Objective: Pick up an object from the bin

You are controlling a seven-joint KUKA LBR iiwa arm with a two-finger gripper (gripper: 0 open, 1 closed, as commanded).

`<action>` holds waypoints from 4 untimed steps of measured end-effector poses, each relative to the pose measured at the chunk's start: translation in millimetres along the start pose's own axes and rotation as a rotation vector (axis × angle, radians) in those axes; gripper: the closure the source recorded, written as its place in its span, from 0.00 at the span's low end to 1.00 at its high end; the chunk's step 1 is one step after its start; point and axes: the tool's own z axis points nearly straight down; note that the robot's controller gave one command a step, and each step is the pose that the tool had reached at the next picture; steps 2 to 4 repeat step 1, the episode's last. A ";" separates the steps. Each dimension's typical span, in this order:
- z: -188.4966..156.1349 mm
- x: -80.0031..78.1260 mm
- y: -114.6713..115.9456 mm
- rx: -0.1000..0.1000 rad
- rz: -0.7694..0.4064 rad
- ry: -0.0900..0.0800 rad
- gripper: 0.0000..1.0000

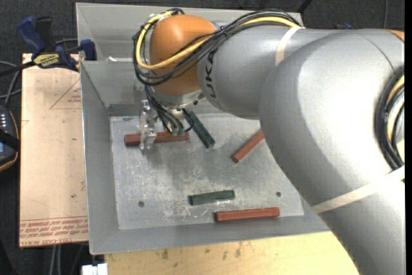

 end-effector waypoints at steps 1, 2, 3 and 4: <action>-146.0 8.6 -0.5 0.006 0.019 0.012 1.00; -146.0 8.6 -0.5 0.006 0.019 0.012 1.00; -146.0 8.6 -0.5 0.006 0.019 0.012 1.00; -146.0 8.6 -0.5 0.006 0.019 0.012 1.00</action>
Offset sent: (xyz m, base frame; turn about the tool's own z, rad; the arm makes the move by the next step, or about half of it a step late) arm 0.0000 0.0000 0.0000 0.0000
